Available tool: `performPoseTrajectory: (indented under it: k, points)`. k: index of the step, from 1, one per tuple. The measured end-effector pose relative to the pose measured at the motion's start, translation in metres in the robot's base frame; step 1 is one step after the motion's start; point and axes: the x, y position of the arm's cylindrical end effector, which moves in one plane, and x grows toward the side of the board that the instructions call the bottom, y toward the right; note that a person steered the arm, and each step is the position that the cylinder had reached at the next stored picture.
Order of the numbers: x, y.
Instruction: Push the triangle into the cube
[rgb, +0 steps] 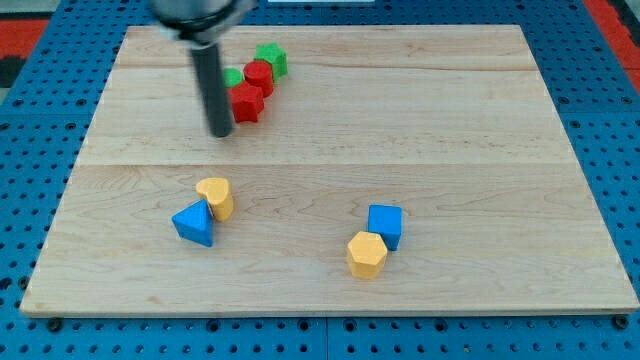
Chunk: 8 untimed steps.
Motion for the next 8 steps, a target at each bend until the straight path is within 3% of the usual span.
performPoseTrajectory:
  k: [1, 2, 3, 4, 5, 6, 7, 8]
  points:
    - [0.056, -0.051]
    - [0.132, -0.017]
    - [0.151, 0.068]
    - [0.163, 0.125]
    - [0.162, 0.066]
    - [0.148, 0.072]
    - [0.142, 0.132]
    - [0.138, 0.147]
